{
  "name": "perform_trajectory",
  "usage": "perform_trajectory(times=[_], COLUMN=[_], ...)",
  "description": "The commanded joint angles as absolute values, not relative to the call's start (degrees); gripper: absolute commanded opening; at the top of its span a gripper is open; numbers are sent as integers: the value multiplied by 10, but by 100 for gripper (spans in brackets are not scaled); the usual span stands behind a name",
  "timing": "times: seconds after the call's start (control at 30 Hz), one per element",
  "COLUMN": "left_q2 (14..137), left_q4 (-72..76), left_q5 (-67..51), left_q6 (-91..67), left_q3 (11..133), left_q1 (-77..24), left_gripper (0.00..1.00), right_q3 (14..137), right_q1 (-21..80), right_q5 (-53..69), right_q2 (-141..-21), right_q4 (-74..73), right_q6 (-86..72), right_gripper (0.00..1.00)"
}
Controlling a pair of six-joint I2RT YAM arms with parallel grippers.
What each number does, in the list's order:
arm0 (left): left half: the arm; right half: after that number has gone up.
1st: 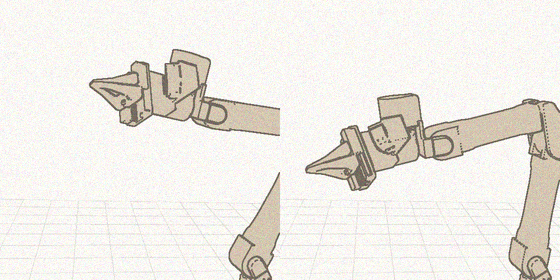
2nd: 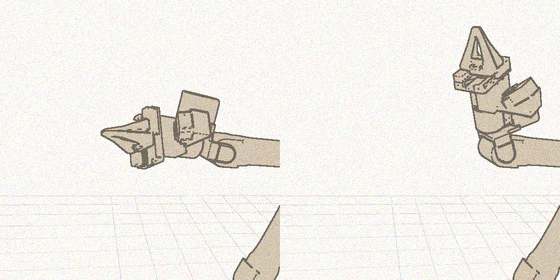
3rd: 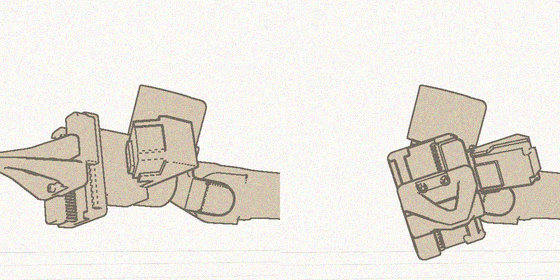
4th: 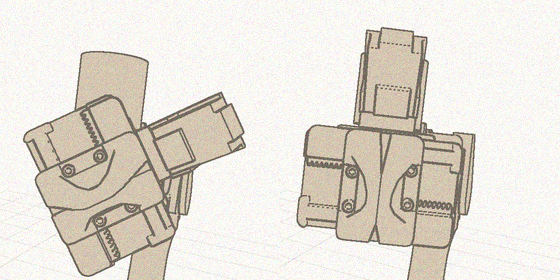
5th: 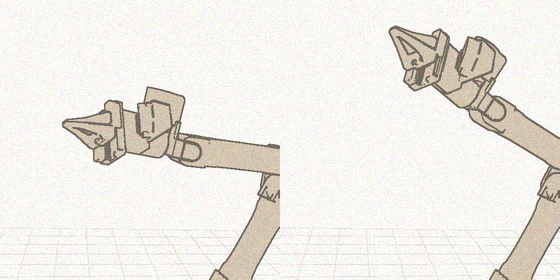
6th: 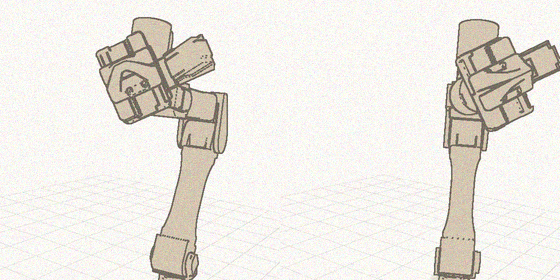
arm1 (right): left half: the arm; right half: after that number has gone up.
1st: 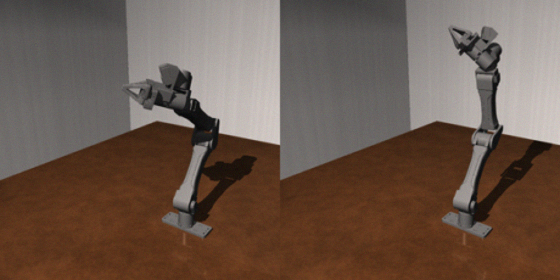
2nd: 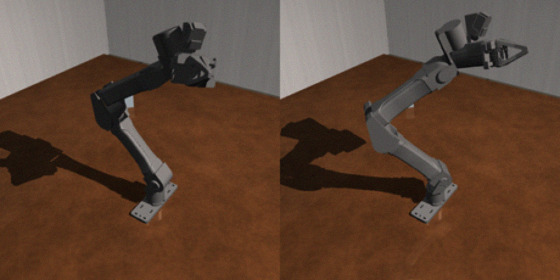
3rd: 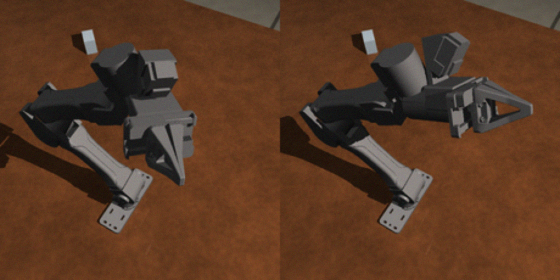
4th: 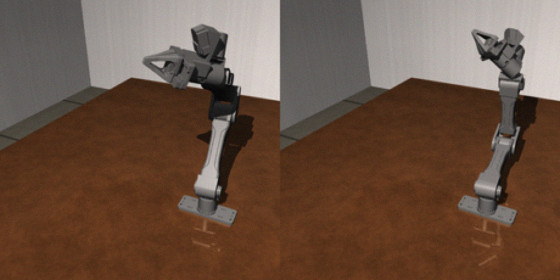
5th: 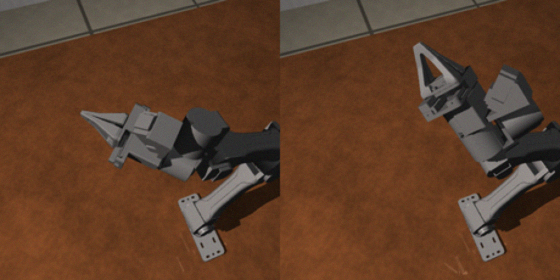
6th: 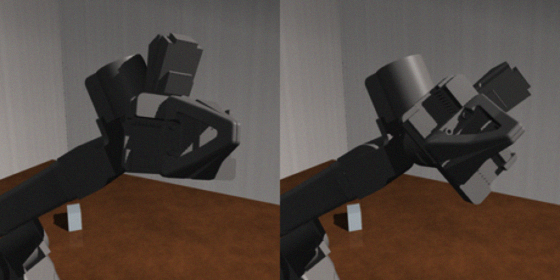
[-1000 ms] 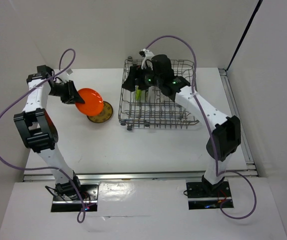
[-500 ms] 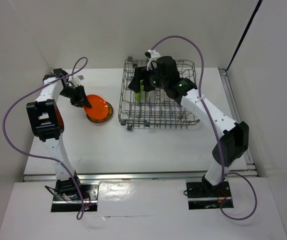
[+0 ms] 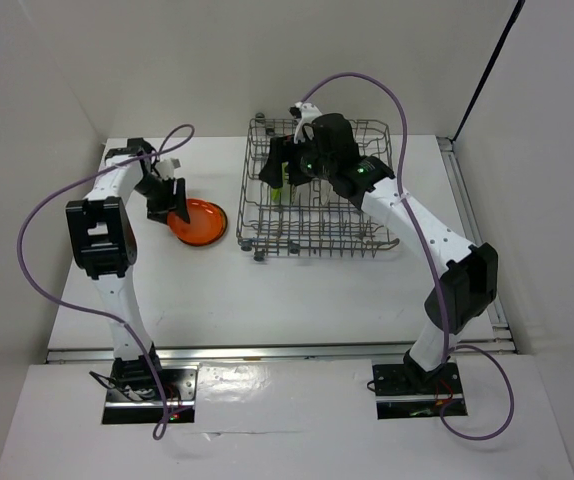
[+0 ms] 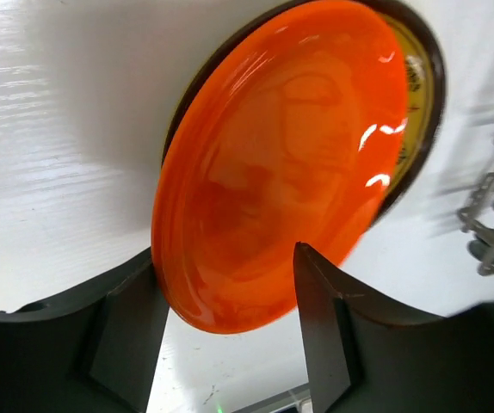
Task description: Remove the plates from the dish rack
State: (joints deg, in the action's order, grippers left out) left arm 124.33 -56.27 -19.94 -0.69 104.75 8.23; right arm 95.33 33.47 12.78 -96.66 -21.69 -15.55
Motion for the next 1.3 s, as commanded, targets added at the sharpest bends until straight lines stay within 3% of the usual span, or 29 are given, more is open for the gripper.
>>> perform_trajectory(times=[0.0, 0.17, 0.23, 0.37, 0.5, 1.07, 1.2, 1.27], left_q2=[1250, 1238, 1233, 1227, 1209, 1084, 1063, 1057], left_q4=[-579, -579, -579, -574, -574, -579, -568, -568], left_q5=[-131, -63, -28, 28, 40, -76, -76, -70], left_q6=[18, 46, 54, 54, 48, 28, 28, 28], left_q3=[1066, 1066, 1066, 1071, 1071, 1047, 1031, 1019], left_q1=[52, 15, 10, 2, 2, 2, 2, 7], left_gripper=[72, 73, 78, 79, 82, 83, 83, 83], right_q3=[966, 990, 1003, 1048, 1109, 1121, 1127, 1127], right_q1=[332, 324, 316, 303, 273, 214, 214, 214], right_q5=[121, 41, 12, -162, -262, -254, -243, -243], right_q2=[-942, -947, -947, -977, -1047, -1233, -1261, -1261], right_q4=[-226, -277, -293, -372, -417, -371, -366, -353], right_q6=[-148, -184, -199, -228, -254, -286, -286, -286], right_gripper=[82, 82, 82, 82, 82, 80, 76, 66])
